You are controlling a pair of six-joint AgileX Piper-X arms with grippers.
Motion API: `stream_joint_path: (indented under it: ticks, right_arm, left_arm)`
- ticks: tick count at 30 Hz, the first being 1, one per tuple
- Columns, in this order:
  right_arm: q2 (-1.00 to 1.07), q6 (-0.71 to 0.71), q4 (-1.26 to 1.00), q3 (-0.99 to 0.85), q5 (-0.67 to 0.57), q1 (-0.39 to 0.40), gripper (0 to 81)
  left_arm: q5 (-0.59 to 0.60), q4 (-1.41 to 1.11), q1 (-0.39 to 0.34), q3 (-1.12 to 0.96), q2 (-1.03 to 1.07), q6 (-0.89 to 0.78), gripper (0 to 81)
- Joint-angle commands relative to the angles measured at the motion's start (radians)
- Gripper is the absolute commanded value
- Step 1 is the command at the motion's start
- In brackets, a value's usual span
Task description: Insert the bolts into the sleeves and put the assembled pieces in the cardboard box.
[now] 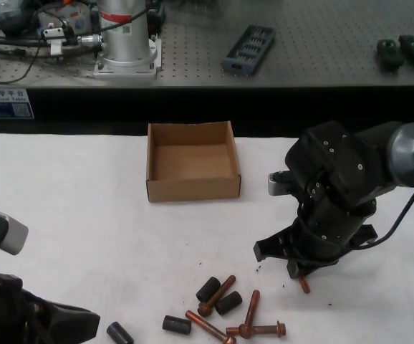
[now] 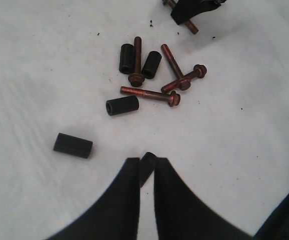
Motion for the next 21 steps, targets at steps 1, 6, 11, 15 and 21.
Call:
stream_joint_path:
  ticks: [1,6,11,15,21]
  right_arm:
    - [0.026,-0.009,0.012,0.005,0.008,-0.002,4.4]
    - [0.017,-0.009,0.002,-0.005,-0.02,-0.002,4.3]
    - [-0.054,-0.009,-0.081,-0.008,-0.123,-0.02,4.3]
    - [-0.15,-0.009,-0.16,-0.008,-0.132,-0.037,4.3]
    - [-0.285,-0.009,-0.182,0.005,-0.155,-0.053,4.3]
  left_arm:
    - [0.008,-0.015,-0.002,-0.003,0.0,-0.011,8.7]
    - [0.008,-0.015,-0.002,-0.003,0.0,-0.011,8.7]
    - [0.001,-0.015,-0.002,-0.003,0.0,0.016,8.7]
    - [-0.004,-0.015,-0.002,-0.003,0.0,0.02,8.7]
    - [-0.039,-0.015,-0.002,0.005,0.004,0.086,8.7]
